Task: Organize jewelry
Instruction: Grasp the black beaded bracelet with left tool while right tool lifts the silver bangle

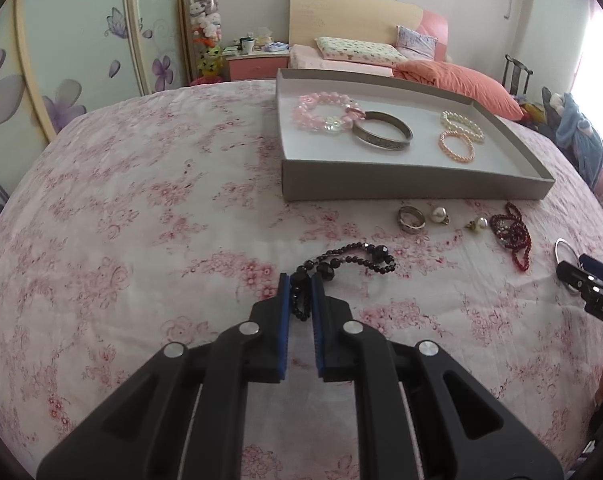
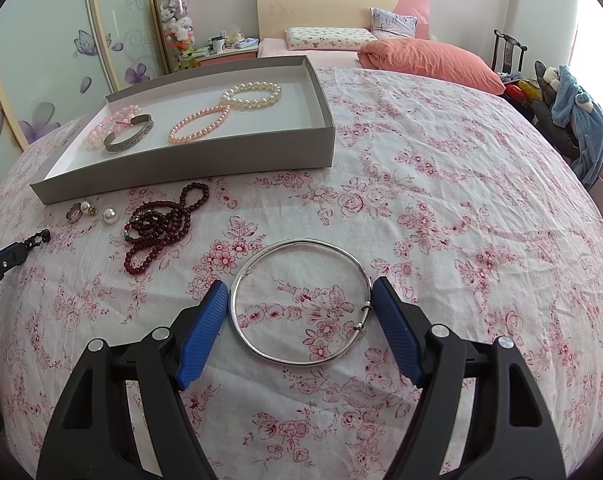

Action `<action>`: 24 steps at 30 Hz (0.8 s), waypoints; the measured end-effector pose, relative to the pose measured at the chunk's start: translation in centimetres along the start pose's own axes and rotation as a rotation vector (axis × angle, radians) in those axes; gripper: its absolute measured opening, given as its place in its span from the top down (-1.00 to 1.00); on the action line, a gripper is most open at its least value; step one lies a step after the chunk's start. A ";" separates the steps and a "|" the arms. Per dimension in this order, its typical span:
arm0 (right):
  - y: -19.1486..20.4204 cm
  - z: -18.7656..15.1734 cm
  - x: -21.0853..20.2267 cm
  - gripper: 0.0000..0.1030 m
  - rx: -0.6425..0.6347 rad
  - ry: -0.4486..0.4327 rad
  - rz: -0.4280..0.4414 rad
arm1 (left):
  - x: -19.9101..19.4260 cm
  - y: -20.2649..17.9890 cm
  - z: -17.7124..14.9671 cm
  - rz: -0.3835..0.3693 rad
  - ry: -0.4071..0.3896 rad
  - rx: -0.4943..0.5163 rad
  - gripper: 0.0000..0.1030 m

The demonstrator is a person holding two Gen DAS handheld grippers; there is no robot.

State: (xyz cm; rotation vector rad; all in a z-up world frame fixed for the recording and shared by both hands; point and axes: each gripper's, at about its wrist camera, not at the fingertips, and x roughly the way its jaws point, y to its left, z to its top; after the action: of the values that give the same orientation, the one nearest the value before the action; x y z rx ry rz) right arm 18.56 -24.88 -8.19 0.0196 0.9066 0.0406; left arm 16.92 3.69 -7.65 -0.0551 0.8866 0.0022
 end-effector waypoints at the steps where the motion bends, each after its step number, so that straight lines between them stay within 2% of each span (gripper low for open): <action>1: 0.0 0.0 0.0 -0.43 0.000 0.000 0.000 | -0.2 0.1 0.0 -0.003 -0.009 -0.006 0.79; 12: -0.2 0.1 -0.8 -0.42 0.018 -0.041 0.026 | -5.1 0.0 -0.1 -0.029 -0.191 0.001 0.79; 24: 1.2 0.0 -3.0 -0.42 -0.039 -0.161 0.022 | -7.8 -1.0 0.4 -0.062 -0.269 0.000 0.79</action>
State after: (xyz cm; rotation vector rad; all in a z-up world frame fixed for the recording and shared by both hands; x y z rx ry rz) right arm 16.63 -23.86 -5.79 -0.0042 0.7449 0.0759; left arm 12.34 2.86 -1.34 -0.0801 0.6154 -0.0471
